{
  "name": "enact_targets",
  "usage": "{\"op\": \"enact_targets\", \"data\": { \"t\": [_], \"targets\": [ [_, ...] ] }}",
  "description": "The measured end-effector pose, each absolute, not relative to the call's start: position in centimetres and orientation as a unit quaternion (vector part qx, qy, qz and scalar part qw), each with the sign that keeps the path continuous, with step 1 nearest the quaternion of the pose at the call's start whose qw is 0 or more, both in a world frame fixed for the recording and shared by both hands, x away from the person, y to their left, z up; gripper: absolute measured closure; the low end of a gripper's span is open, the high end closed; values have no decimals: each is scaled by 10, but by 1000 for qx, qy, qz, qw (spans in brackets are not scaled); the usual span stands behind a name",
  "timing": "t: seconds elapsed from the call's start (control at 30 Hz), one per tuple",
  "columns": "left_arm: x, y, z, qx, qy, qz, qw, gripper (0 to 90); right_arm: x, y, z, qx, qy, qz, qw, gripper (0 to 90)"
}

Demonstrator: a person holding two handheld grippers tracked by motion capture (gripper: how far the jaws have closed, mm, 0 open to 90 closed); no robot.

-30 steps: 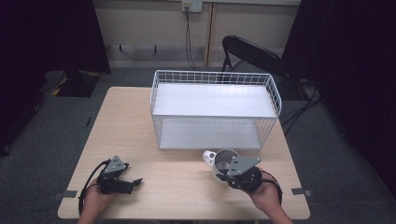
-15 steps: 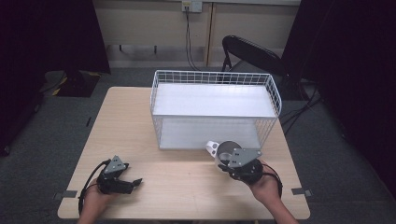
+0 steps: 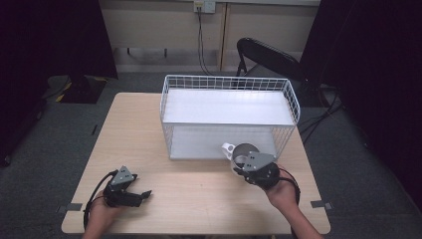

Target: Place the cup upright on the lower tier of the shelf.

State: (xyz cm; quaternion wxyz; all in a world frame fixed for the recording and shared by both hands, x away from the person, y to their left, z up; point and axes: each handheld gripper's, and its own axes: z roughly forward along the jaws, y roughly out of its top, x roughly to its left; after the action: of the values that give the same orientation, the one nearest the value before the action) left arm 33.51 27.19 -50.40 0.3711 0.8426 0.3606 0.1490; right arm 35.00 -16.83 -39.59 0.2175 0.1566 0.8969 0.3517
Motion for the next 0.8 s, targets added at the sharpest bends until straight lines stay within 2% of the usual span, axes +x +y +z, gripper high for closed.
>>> {"op": "enact_targets", "data": {
  "t": [0.8],
  "targets": [
    [335,272,-504,843,360,149,371,152,370,-167,-389,154,893,346,244,825]
  ]
}}
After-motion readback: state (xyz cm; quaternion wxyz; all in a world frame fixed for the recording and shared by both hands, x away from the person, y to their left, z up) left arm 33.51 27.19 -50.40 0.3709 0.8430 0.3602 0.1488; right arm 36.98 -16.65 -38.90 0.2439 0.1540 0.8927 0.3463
